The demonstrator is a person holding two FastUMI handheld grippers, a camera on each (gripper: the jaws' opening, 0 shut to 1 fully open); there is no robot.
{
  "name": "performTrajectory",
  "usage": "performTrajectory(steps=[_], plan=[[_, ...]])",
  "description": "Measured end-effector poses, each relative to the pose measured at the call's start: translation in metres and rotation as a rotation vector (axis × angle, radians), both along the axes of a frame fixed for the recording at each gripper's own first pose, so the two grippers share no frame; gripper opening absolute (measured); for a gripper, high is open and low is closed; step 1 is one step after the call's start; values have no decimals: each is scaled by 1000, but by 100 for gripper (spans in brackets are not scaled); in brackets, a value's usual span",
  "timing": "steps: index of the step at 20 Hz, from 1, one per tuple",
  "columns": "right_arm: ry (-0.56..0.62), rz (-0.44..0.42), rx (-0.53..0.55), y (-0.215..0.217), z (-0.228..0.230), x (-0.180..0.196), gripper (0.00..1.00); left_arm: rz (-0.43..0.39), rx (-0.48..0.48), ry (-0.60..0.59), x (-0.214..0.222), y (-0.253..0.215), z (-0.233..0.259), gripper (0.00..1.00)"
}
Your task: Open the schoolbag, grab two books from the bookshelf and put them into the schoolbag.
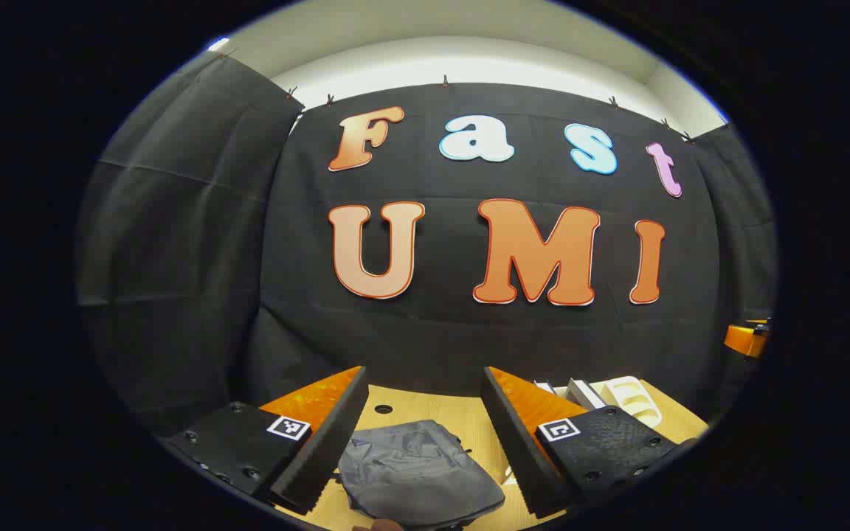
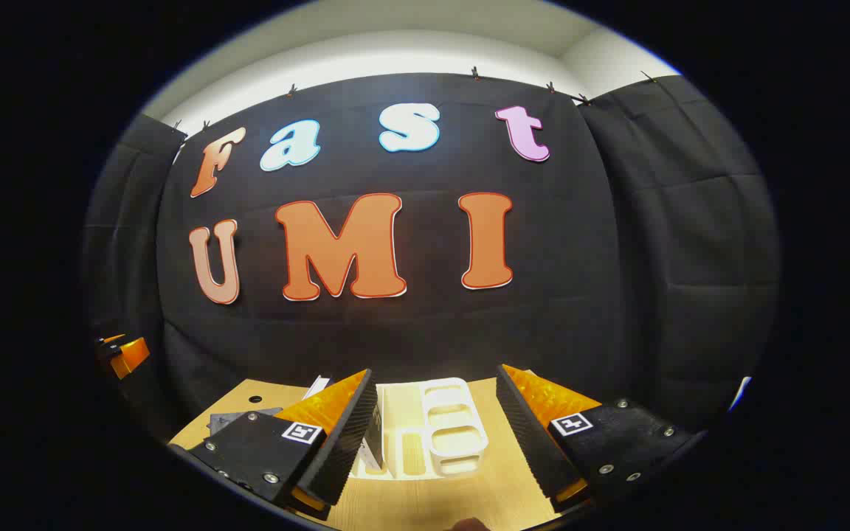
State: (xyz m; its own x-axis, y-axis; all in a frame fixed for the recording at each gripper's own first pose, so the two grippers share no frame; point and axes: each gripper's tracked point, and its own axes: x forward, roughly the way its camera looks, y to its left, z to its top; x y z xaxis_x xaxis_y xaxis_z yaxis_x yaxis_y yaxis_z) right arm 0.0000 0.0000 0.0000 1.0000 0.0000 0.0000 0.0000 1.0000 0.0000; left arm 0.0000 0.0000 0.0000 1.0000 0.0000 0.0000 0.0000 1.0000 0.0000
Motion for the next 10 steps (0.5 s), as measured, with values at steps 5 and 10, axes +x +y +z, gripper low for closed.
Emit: performTrajectory(steps=[5, 10], plan=[[0, -15, 7, -10, 1, -3, 97, -8, 15, -7, 8, -14, 4, 96], [-31, -19, 25, 0, 1, -4, 97, -39, 30, -5, 5, -17, 5, 96]])
